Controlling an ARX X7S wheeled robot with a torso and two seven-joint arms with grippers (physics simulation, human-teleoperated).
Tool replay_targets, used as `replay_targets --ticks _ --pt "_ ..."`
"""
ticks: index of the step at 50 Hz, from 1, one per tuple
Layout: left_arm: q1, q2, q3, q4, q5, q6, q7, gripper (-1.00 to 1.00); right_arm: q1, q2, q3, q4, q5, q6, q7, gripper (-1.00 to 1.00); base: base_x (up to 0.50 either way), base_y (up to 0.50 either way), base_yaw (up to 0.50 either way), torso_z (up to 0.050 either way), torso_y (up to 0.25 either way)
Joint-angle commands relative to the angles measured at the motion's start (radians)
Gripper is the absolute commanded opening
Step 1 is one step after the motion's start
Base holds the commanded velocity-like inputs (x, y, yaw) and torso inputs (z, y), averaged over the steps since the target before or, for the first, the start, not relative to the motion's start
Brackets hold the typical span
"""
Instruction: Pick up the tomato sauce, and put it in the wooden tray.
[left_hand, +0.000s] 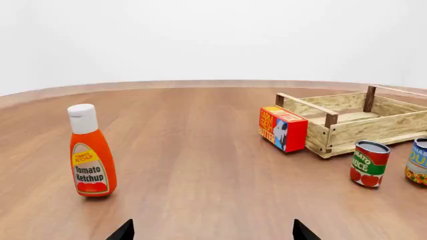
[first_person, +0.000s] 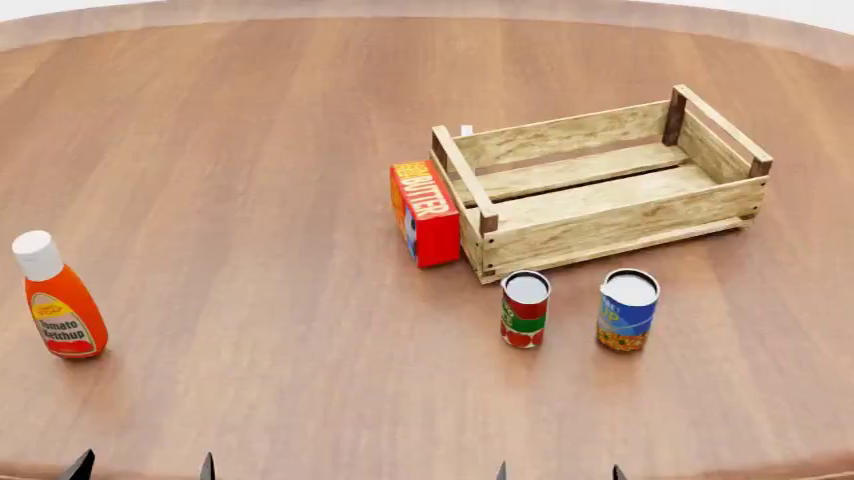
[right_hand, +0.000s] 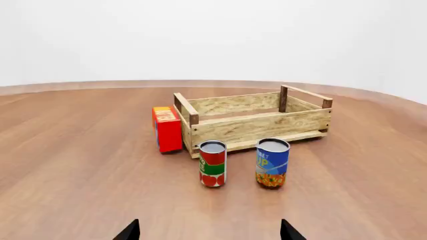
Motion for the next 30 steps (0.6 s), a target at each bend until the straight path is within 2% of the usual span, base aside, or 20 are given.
replay_targets --ticks 1,30 --pt "0.0 -0.015 0.017 0.004 -0.015 -0.003 -0.017 1.0 0.0 0.04 -0.049 0.0 0.04 -0.002 0.049 1.0 0.0 0.0 0.0 0.0 0.0" --pt "-0.01 -0.07 0.082 -0.014 -0.059 0.007 -0.108 1.0 0.016 0.082 -0.1 -0.012 0.09 0.059 0.107 1.0 0.0 0.0 0.0 0.0 0.0"
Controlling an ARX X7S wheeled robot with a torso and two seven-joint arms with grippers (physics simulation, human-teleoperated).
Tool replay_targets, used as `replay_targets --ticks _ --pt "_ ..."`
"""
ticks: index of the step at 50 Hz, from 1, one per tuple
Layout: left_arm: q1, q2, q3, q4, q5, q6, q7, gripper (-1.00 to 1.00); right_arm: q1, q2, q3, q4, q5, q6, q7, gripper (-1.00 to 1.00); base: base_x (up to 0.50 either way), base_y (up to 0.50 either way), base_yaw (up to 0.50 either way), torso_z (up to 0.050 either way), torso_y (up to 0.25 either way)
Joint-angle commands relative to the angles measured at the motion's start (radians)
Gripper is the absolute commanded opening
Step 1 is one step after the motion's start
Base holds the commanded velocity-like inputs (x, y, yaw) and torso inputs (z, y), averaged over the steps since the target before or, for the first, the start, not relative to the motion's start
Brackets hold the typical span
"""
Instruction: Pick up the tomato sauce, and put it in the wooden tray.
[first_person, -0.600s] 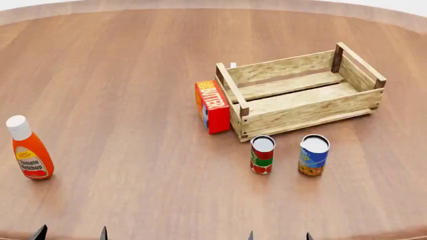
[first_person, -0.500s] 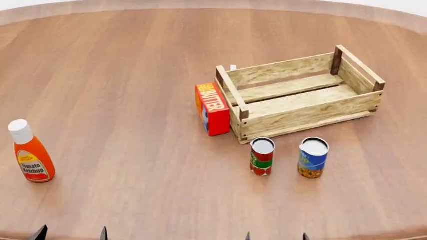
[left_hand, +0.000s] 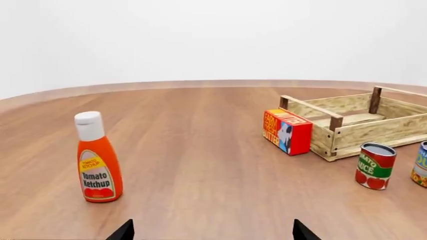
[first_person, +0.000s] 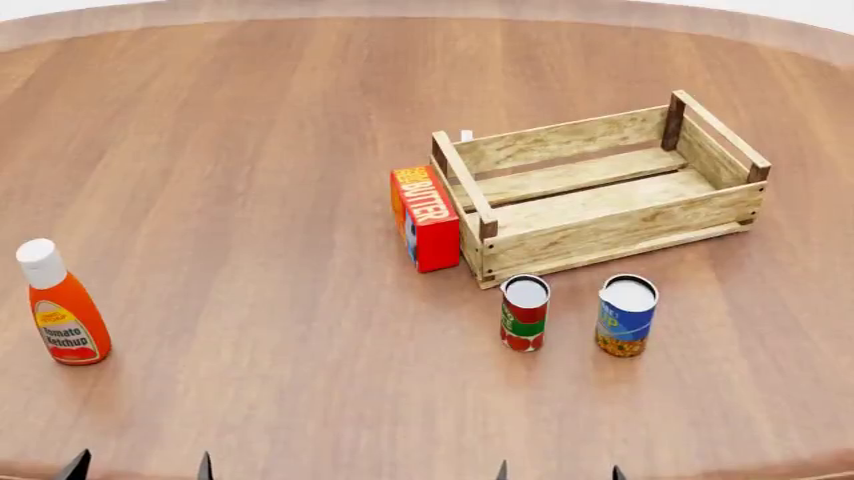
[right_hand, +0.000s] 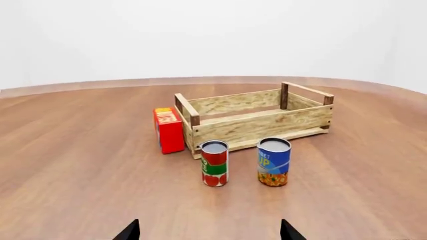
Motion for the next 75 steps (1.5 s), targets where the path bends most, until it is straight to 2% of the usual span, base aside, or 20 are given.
replay_targets --ticks 1,8,75 --pt "-0.007 -0.015 0.015 -0.012 -0.02 0.003 -0.027 1.0 0.015 0.015 -0.027 0.015 -0.004 0.023 0.032 1.0 0.0 0.0 0.0 0.0 0.0" --pt "-0.007 -0.023 0.024 -0.009 -0.028 -0.001 -0.039 1.0 0.008 0.026 -0.036 0.006 0.011 0.004 0.03 1.0 0.12 0.0 0.0 0.0 0.0" --pt "-0.014 -0.081 0.096 -0.015 -0.086 0.012 -0.109 1.0 0.002 0.075 -0.088 -0.006 0.075 -0.037 0.092 1.0 0.48 0.0 0.0 0.0 0.0"
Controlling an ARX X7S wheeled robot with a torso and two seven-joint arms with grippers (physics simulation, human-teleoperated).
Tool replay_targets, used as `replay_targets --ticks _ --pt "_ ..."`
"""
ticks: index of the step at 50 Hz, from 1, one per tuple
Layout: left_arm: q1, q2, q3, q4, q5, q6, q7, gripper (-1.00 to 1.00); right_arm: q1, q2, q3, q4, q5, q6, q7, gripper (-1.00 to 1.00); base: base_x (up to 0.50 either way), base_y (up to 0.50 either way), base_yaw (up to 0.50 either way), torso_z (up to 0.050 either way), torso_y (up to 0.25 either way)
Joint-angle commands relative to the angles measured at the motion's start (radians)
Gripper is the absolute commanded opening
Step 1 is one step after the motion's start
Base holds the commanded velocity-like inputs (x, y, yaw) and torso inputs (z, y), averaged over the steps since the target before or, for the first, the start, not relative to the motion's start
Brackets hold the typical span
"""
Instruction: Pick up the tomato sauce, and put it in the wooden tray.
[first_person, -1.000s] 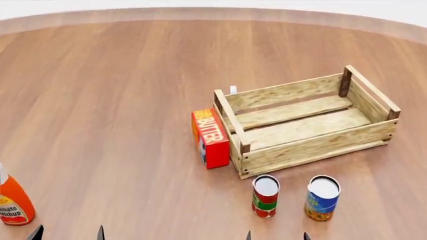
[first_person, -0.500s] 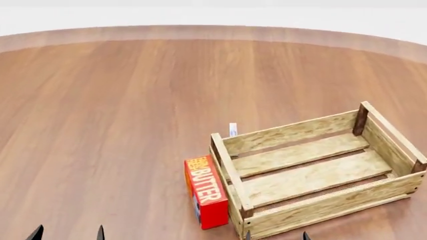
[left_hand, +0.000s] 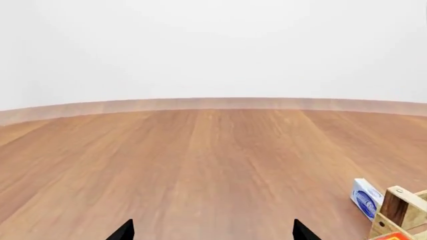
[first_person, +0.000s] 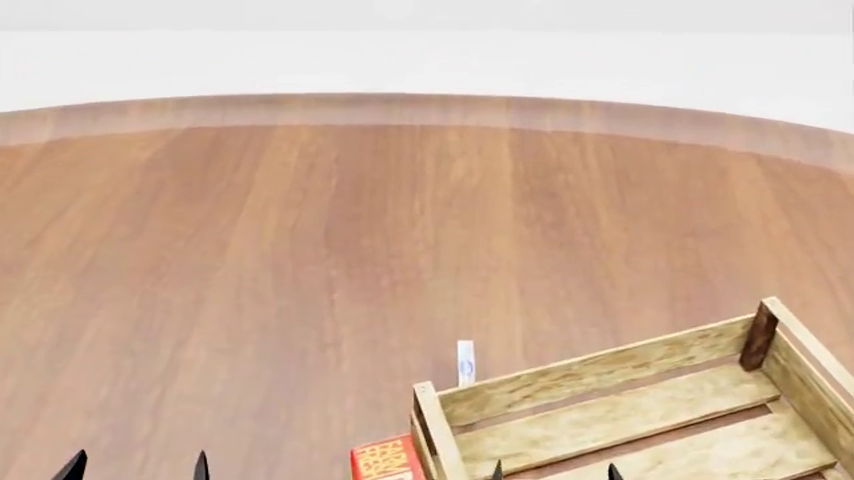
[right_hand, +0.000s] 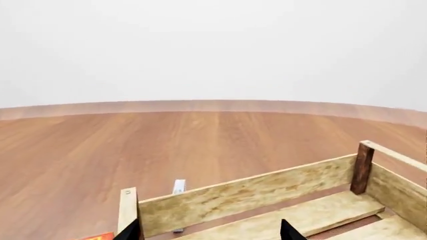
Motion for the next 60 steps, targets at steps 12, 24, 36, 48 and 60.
replay_targets --ticks 12,24,36,48,60 --pt "0.002 -0.015 0.018 0.005 -0.014 -0.001 -0.019 1.0 -0.002 0.009 -0.01 0.01 0.002 -0.031 0.03 1.0 0.0 0.0 0.0 0.0 0.0" --pt "-0.001 -0.021 0.027 0.002 -0.02 0.001 -0.027 1.0 -0.065 0.027 -0.025 -0.137 -0.015 -0.003 0.068 1.0 0.0 0.0 0.0 0.0 0.0" --pt "-0.005 -0.026 0.036 0.0 -0.027 0.001 -0.034 1.0 -0.174 0.058 -0.064 -0.314 -0.06 0.001 0.093 1.0 0.0 0.0 0.0 0.0 0.0" --pt "-0.004 -0.033 0.042 0.001 -0.035 0.003 -0.04 1.0 -0.289 0.104 -0.101 -0.394 -0.074 -0.023 0.096 1.0 0.0 0.0 0.0 0.0 0.0" --pt "-0.007 -0.038 0.05 0.0 -0.039 0.004 -0.049 1.0 -0.396 0.144 -0.155 -0.445 -0.149 -0.052 0.103 1.0 0.0 0.0 0.0 0.0 0.0"
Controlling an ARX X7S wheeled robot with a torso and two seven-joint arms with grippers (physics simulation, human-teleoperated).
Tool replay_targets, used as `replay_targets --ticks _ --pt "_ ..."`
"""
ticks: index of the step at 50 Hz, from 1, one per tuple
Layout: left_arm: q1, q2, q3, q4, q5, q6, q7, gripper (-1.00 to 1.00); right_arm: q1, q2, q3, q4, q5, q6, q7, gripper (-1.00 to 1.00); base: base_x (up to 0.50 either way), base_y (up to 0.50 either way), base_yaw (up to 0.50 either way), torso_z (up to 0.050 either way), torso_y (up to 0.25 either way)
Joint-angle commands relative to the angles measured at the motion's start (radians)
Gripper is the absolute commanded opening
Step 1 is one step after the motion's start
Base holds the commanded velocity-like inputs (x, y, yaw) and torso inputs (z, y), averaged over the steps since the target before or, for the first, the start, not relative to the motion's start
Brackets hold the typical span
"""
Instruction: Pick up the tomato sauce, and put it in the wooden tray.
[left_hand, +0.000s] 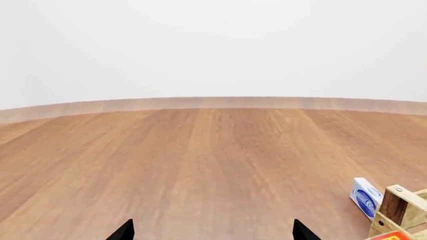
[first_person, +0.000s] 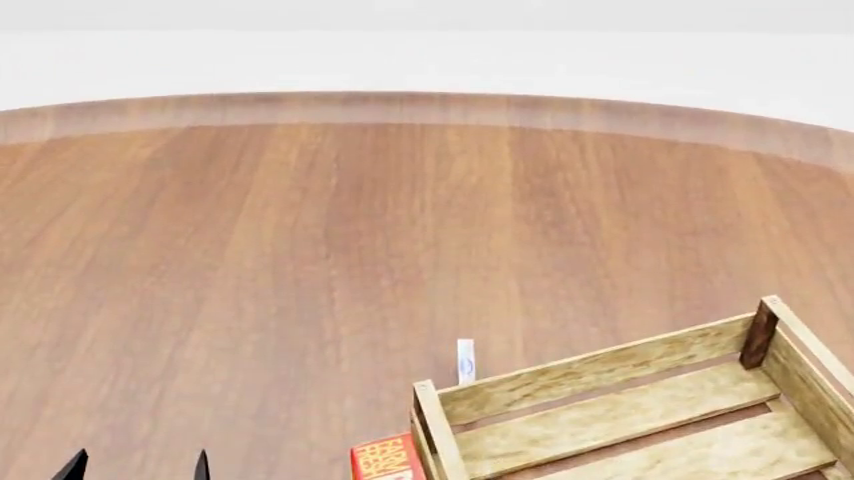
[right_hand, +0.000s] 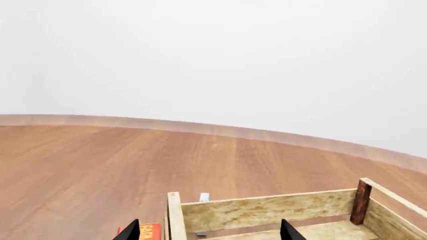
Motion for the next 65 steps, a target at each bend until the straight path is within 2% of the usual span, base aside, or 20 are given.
replay_targets --ticks 1,23,24,46,65 --pt "-0.001 -0.005 0.007 -0.001 -0.005 0.002 -0.007 1.0 -0.108 0.039 -0.051 -0.057 -0.059 -0.039 0.005 1.0 0.0 0.0 0.0 0.0 0.0" --pt "0.002 -0.016 0.018 0.002 -0.015 0.007 -0.02 1.0 -0.361 0.075 -0.033 -0.096 -0.137 -0.285 0.129 1.0 0.0 0.0 0.0 0.0 0.0" --pt "0.002 -0.018 0.018 0.003 -0.016 0.006 -0.02 1.0 -0.386 0.05 -0.026 -0.046 -0.142 -0.35 0.172 1.0 0.0 0.0 0.0 0.0 0.0" --pt "-0.004 -0.025 0.029 -0.008 -0.024 0.015 -0.028 1.0 -0.401 0.063 -0.046 -0.028 -0.161 -0.372 0.2 1.0 0.0 0.0 0.0 0.0 0.0" --pt "-0.006 -0.031 0.04 -0.01 -0.029 0.018 -0.038 1.0 -0.454 0.057 -0.053 0.023 -0.235 -0.495 0.296 1.0 0.0 0.0 0.0 0.0 0.0"
